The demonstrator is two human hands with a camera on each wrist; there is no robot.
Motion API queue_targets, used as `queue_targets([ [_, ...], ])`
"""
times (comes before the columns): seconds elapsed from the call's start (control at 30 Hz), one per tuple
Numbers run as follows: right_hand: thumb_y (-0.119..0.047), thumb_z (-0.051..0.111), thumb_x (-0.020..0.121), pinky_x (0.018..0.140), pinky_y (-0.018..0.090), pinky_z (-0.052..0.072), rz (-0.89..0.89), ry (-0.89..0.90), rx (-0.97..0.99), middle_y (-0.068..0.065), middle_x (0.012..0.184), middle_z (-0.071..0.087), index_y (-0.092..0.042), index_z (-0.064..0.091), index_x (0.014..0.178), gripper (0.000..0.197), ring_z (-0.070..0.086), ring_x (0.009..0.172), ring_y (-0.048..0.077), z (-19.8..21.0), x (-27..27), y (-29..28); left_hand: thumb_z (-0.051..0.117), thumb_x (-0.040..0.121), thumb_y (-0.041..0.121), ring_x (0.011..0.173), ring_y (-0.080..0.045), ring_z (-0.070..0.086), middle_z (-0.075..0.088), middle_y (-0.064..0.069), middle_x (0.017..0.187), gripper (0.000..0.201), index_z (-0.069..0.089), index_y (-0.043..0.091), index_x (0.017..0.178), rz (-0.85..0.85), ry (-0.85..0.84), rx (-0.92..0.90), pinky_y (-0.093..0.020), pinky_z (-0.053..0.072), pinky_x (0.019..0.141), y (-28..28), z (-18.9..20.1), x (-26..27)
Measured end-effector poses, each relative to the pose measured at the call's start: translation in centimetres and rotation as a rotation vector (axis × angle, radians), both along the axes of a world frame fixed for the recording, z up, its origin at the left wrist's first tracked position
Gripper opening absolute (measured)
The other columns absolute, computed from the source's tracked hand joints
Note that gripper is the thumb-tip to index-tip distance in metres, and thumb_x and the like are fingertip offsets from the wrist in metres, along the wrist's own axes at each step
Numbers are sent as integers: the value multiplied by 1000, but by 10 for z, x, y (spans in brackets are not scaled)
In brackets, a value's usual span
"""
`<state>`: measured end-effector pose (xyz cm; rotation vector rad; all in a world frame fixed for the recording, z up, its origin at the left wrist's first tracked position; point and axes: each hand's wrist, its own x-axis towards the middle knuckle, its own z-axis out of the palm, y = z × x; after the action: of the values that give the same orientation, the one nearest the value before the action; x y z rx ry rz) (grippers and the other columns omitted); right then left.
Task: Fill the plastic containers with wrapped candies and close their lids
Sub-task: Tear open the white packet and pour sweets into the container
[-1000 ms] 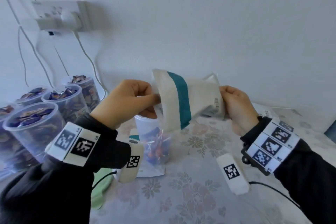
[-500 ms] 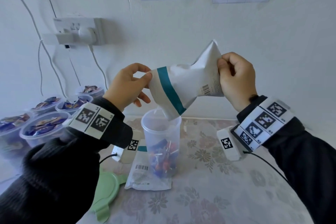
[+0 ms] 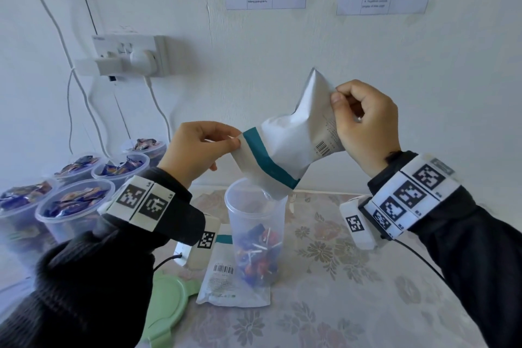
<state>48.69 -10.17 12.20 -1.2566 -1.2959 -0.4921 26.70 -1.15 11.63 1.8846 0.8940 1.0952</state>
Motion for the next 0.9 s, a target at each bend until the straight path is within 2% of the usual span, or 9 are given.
queue_targets([
  [0.13,-9,53,88,59,4,33,-3,-39,33,-2,70,56,-2,63,77,16,46,66,5,3,-3,0,68,82,8,54,-10,44,59,-2,70,15,65,19,73,10,-42,12,-15,39,44,0,-1,0],
  [0.2,-8,53,88,60,5,33,1,-52,51,-1,71,56,-1,63,77,16,47,68,7,4,-5,1,67,83,9,51,-7,43,59,-1,70,16,66,22,73,5,-29,29,-16,39,48,0,-3,1],
  [0.3,-7,54,87,61,7,33,5,-65,77,0,70,56,-1,63,76,15,47,68,8,4,-9,3,67,83,8,50,-6,41,61,6,67,22,66,26,71,9,-6,58,-18,39,55,-1,-5,2],
  [0.37,-5,54,86,62,7,33,17,-80,76,-2,69,54,-2,62,74,15,45,67,7,3,-15,5,66,83,7,44,-2,41,59,15,55,23,66,26,70,-2,5,65,-11,39,50,-3,-6,3],
  [0.43,-3,55,86,62,6,33,32,-100,68,-3,69,52,-3,62,74,14,43,67,5,2,-18,7,66,83,6,42,-1,39,58,19,49,23,66,25,69,-2,7,69,-7,36,47,-3,-6,3],
  [0.63,-5,53,87,62,8,32,14,-67,126,-1,69,53,-1,62,75,15,44,66,6,13,-10,8,66,83,3,46,7,48,59,5,65,16,68,17,75,84,-144,52,-3,36,49,2,-9,-2],
  [0.73,-6,53,87,61,8,32,25,-64,112,-2,69,53,-2,62,75,16,44,66,7,12,-15,11,65,82,1,49,7,50,60,8,62,22,66,20,71,78,-186,51,-4,37,50,-2,-14,1],
  [0.8,-6,53,87,61,7,32,37,-76,83,-2,68,52,-2,62,76,15,44,66,7,11,-17,12,65,82,0,50,7,51,61,15,56,23,67,20,70,58,-185,44,-4,37,51,-4,-17,2],
  [0.9,-6,53,88,61,7,32,36,-92,82,0,68,53,-1,63,76,15,44,66,6,14,-13,11,65,82,0,51,6,51,62,15,57,22,67,19,71,47,-209,35,-4,38,52,-4,-19,0],
])
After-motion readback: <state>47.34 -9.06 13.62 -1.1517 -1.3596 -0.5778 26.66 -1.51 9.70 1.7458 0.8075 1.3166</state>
